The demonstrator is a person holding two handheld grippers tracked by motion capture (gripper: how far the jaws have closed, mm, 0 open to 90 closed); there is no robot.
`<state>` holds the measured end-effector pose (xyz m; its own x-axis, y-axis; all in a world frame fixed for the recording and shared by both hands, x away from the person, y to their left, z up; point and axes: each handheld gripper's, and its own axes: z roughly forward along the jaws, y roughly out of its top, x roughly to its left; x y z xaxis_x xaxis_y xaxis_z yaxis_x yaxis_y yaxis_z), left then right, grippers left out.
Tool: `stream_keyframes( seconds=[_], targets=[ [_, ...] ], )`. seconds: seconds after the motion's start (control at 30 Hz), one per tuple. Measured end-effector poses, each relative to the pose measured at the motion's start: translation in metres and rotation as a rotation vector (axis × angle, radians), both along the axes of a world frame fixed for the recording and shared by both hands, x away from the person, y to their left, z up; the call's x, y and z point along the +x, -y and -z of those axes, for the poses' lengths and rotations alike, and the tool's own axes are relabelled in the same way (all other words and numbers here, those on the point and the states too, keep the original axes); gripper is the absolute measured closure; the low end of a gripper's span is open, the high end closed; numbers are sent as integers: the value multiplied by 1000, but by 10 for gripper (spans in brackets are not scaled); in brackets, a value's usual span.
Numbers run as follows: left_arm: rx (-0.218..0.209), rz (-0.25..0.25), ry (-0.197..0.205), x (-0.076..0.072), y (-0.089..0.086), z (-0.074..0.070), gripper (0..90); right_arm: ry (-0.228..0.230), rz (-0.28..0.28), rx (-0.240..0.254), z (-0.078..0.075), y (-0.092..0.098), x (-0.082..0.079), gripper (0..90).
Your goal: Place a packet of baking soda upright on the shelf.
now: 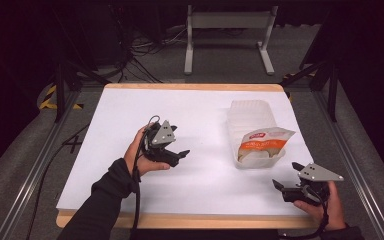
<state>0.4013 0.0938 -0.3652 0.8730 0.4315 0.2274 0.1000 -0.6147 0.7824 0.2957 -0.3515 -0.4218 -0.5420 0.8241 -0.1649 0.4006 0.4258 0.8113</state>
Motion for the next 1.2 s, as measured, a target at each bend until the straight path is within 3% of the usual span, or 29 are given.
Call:
stream_keyframes(
  seconds=[0.43, 0.57, 0.67, 0.7, 0.73, 0.77, 0.8, 0.83, 0.87, 1.03, 1.13, 1.2],
  targets=[
    [53, -47, 0, -16, -39, 17, 111, 2, -6, -13, 0, -2, 0, 117],
    [71, -82, 3, -24, -56, 22, 103, -1, -4, -3, 0, 0, 0, 116],
    [94, -127, 3, -33, -73, 30, 105, 9, 10, -26, -1, -1, 0, 116],
    [123, -149, 3, -37, -79, 32, 105, 21, 6, -50, -2, -3, 0, 117],
    [54, -160, -19, -44, -89, 33, 104, 25, 5, -46, -4, -5, 1, 124],
    [-86, -145, -78, -49, -100, 36, 102, 11, 8, 25, -9, -7, 3, 120],
    [-118, -144, -115, -53, -104, 39, 121, 11, -32, 60, -12, -9, 1, 120],
    [17, -167, -67, -59, -102, 39, 107, 21, -31, 37, -14, -12, 1, 120],
    [65, -164, -36, -61, -102, 38, 76, 35, -22, -1, -16, -16, 5, 119],
    [54, -199, -73, -67, -126, 44, 82, 29, -57, -6, -13, -17, 6, 113],
    [22, -237, -98, -71, -146, 52, 82, 24, -35, -36, -5, -14, 5, 113],
    [19, -261, -82, -76, -158, 54, 75, 23, -38, -49, -4, -13, 3, 111]
  ],
)
